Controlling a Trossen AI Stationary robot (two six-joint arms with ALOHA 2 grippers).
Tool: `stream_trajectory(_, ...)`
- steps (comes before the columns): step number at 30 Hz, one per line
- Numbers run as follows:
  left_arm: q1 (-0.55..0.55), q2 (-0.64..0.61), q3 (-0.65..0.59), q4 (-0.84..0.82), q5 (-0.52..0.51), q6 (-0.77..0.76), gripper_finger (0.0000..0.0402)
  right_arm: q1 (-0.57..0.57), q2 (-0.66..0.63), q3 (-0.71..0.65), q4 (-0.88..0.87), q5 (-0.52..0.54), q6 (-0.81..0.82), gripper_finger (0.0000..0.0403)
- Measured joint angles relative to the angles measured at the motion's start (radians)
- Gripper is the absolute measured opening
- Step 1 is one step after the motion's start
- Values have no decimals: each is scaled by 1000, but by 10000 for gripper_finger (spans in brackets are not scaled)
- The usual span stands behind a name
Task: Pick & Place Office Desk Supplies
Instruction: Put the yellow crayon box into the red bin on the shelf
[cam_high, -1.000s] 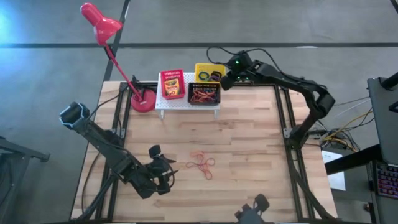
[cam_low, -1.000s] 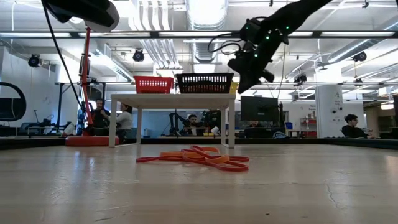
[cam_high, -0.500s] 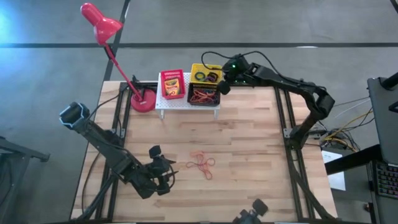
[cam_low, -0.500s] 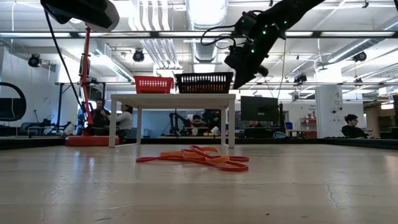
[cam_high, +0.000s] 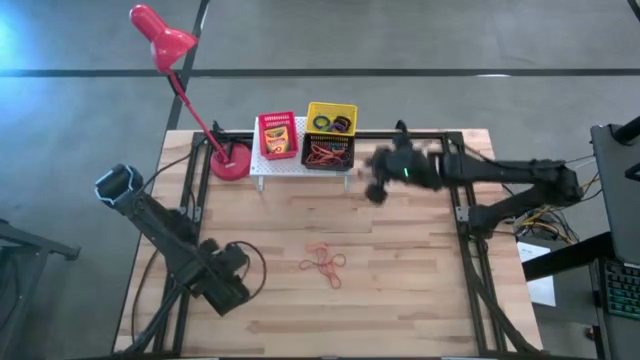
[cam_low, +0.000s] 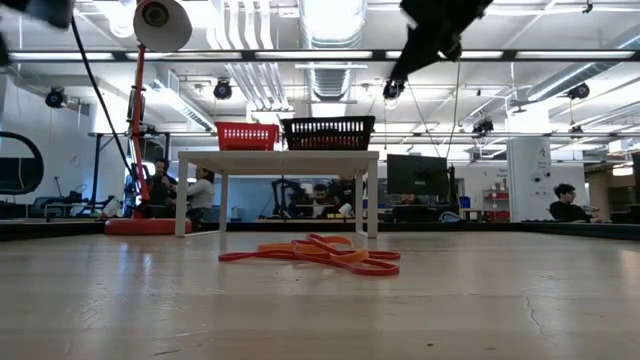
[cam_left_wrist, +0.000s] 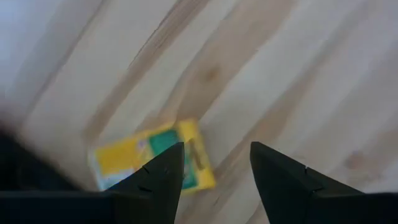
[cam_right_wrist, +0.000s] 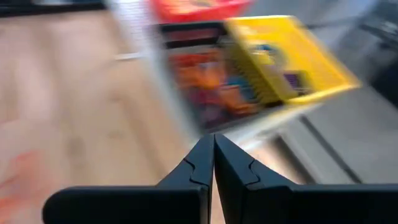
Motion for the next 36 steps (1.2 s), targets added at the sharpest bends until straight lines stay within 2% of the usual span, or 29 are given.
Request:
stream_trajectory(5,-6,0,-105,89,64,-213,188,232,-62,-164,166,80,65,8)
stream_trajectory(10,-5,0,-221,289,112,-250,188,355,-67,-276,304,155,77,8)
stream_trajectory(15,4,0,-291,343,192,-337,188,371,-63,-330,399,158,91,8)
stream_trajectory(23,4,24,-298,312,183,-390,188,369,-64,-327,408,158,89,8)
stream_trajectory(28,6,71,-294,283,226,-405,185,368,-63,-327,407,158,87,8)
stream_trajectory(31,6,74,-290,275,238,-412,167,368,-63,-328,405,158,87,8)
stream_trajectory(36,5,78,-248,224,241,-414,101,368,-63,-329,405,158,86,8)
